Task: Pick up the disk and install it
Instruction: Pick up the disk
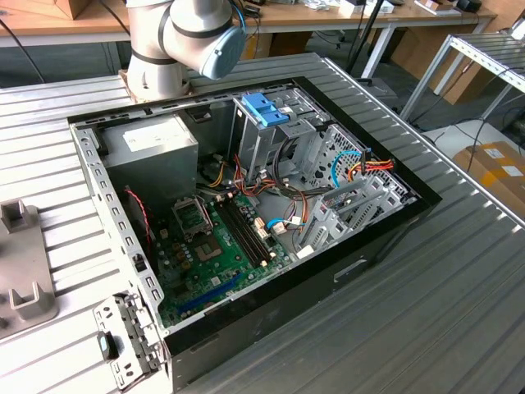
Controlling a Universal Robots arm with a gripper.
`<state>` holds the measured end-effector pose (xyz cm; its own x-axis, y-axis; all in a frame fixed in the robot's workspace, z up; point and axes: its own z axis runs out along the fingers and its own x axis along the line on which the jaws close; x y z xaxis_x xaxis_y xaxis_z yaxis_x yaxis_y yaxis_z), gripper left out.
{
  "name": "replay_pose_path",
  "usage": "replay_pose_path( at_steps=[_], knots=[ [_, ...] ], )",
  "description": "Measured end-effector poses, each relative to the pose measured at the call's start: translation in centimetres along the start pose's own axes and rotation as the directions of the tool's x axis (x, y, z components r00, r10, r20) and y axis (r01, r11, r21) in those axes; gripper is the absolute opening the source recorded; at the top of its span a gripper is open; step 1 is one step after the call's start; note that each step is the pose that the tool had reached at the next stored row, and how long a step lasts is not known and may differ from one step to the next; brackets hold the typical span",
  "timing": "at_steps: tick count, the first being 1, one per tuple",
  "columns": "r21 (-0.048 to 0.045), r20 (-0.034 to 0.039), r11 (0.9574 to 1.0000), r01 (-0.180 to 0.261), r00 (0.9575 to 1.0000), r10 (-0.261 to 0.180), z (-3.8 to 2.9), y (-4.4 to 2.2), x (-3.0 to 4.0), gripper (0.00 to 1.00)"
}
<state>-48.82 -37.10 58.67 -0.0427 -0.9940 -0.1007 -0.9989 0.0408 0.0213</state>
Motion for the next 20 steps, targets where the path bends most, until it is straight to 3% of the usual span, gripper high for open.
replay_pose_path(
  at_steps=[20],
  knots=[
    [0.0, 0.0, 1.0, 0.0, 1.0, 0.0, -0.07, -0.05, 1.06, 0.37]
  ],
)
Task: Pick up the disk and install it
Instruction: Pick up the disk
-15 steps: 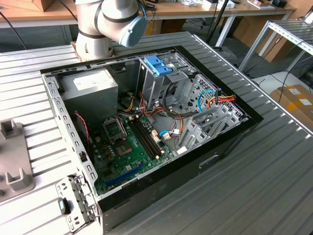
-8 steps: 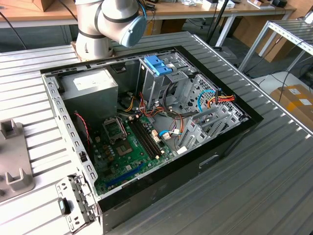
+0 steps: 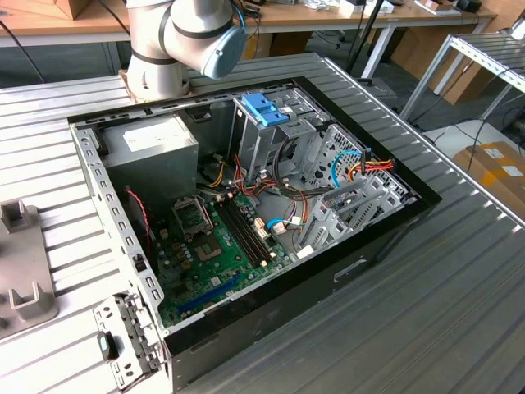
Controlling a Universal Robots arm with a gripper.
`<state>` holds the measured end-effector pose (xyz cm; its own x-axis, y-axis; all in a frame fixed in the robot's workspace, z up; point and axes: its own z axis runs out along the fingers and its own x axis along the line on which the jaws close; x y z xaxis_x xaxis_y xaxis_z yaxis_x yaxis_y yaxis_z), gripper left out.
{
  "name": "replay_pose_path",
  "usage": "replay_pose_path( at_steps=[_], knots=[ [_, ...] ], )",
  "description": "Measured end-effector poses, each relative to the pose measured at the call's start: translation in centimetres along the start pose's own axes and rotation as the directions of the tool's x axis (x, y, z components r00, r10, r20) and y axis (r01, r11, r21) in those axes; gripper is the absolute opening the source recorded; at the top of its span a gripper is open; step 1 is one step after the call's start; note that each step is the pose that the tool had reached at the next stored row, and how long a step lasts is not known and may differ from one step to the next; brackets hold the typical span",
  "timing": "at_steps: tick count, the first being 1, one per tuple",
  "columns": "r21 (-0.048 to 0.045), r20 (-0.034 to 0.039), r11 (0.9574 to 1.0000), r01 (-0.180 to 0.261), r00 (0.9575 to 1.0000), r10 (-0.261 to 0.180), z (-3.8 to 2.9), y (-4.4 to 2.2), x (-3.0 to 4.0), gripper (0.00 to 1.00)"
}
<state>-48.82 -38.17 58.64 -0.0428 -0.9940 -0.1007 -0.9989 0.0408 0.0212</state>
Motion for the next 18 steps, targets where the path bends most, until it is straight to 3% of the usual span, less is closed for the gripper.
replay_pose_path(
  at_steps=[18],
  knots=[
    [0.0, 0.0, 1.0, 0.0, 1.0, 0.0, -0.04, -0.02, 0.55, 0.37]
  ],
)
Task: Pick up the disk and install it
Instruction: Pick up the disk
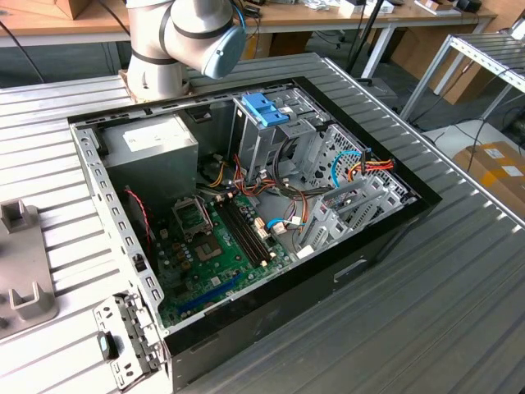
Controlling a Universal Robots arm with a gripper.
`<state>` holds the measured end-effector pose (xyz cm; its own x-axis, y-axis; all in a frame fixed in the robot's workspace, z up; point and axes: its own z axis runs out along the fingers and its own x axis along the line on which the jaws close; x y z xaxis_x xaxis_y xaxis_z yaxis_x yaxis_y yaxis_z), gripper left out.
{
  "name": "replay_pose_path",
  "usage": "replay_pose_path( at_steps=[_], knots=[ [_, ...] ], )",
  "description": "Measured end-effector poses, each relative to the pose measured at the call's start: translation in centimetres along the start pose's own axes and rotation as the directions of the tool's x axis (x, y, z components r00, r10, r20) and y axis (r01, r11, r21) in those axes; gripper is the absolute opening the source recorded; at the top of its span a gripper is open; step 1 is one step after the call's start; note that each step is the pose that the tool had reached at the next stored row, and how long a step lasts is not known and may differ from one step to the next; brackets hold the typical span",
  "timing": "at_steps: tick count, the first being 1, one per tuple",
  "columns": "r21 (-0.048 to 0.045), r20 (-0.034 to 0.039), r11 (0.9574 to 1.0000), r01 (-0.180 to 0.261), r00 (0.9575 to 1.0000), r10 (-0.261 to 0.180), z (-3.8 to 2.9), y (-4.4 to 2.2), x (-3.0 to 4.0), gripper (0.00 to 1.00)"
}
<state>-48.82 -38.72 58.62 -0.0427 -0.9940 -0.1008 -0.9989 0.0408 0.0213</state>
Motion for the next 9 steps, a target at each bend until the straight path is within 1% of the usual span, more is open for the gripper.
replay_pose_path(
  at_steps=[9],
  knots=[
    [0.0, 0.0, 1.0, 0.0, 1.0, 0.0, -0.02, -0.01, 0.35, 0.37]
  ],
)
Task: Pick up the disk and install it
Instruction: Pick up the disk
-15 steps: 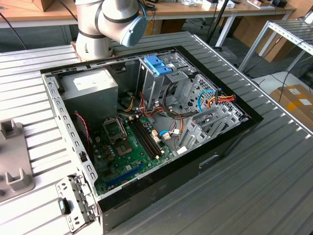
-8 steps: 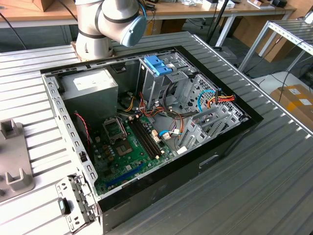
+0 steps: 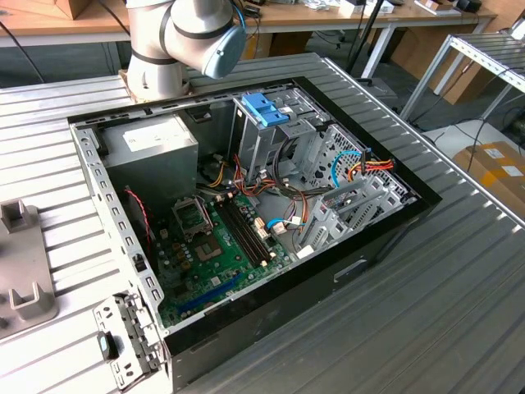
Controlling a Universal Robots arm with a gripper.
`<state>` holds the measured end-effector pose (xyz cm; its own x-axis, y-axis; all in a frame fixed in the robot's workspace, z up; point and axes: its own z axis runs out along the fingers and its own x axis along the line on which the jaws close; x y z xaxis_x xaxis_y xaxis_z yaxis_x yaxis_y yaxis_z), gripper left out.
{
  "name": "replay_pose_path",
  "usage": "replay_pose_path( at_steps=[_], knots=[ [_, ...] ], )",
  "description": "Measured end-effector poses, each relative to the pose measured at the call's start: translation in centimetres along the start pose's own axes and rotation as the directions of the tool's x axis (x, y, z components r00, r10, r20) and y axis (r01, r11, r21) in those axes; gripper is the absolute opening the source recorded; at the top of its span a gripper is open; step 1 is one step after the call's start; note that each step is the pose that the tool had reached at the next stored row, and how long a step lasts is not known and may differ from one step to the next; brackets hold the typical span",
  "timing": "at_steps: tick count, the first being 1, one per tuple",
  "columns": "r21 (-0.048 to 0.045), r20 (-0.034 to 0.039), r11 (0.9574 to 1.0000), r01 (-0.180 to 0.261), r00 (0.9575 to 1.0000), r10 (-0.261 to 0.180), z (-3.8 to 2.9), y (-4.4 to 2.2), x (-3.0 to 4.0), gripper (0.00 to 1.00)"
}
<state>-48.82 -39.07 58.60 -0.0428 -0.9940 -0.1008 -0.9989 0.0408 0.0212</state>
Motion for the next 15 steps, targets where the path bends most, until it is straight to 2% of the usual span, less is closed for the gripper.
replay_pose_path(
  at_steps=[15],
  knots=[
    [-0.0001, -0.0001, 1.0, 0.0, 1.0, 0.0, 0.05, -0.14, 0.37, 0.37]
  ],
)
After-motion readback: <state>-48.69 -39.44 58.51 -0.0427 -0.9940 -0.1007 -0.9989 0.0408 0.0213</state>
